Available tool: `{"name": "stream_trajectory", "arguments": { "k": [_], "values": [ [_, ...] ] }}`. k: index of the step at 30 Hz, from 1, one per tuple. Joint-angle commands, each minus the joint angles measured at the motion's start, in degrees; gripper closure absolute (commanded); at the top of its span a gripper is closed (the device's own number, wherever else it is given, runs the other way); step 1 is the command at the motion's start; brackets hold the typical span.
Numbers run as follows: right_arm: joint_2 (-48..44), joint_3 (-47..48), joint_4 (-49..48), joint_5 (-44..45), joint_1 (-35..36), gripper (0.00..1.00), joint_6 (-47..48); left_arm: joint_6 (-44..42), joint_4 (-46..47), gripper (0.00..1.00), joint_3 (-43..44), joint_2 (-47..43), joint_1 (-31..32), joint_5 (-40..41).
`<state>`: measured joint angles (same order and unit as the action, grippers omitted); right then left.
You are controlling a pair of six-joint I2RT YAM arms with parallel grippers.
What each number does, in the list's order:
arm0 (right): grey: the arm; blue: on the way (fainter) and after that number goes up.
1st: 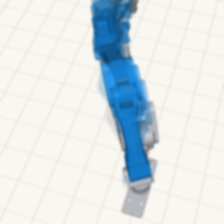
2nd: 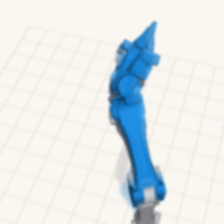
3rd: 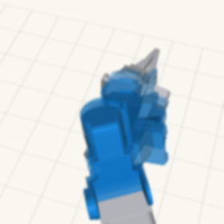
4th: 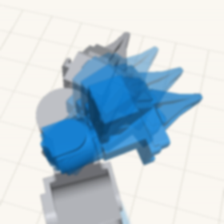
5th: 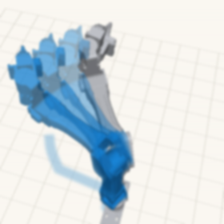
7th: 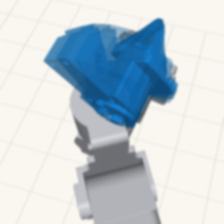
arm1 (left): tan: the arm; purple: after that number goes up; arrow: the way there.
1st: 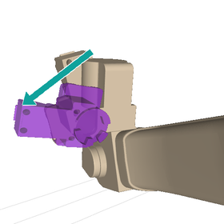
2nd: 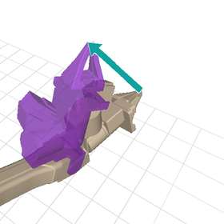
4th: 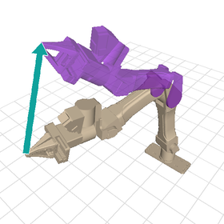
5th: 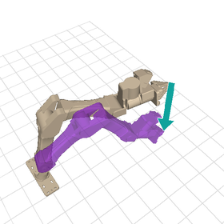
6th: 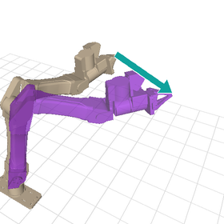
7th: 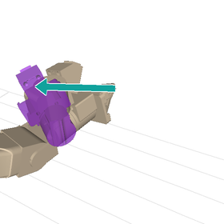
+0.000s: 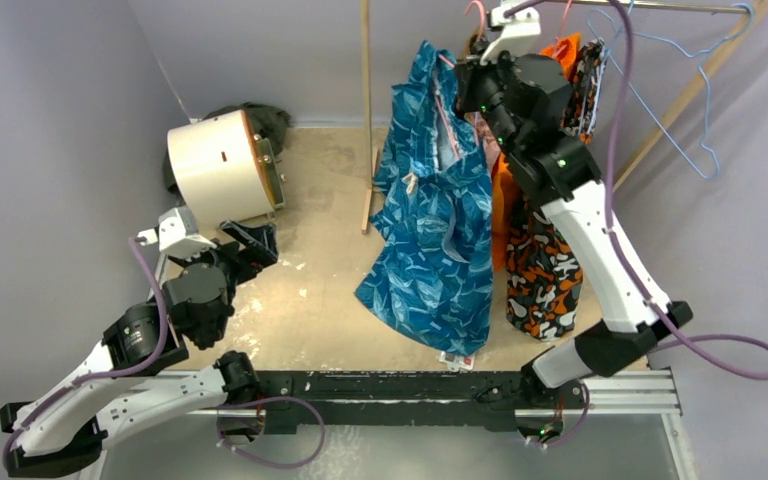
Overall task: Place the shorts on the hanger
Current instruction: Place the hanger at the clothesline.
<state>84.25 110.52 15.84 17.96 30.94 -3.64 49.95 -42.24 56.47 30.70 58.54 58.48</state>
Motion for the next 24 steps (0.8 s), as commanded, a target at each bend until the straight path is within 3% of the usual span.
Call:
{"name": "stream_trajectory", "arguments": {
  "k": [1,6,16,24],
  "values": [
    [1.66,2.06,-8.6,-3.04,-0.46,1.0,-0.06,0.35,3.5,0.15,-1.23,0.17,0.07,-2.08],
    [3.61,8.48,-8.09,-5.2,-0.49,1.0,0.16,0.26,4.76,0.15,-2.34,-0.49,0.07,-2.65],
    [1.03,-4.32,-18.2,-7.24,-3.0,1.0,-3.98,-0.68,8.62,0.15,-6.0,-0.65,0.04,-5.34],
    [2.2,-2.39,-23.23,-4.99,-3.33,1.0,-5.14,-0.5,10.42,0.15,-8.45,-0.73,0.06,-6.17]
  ]
}}
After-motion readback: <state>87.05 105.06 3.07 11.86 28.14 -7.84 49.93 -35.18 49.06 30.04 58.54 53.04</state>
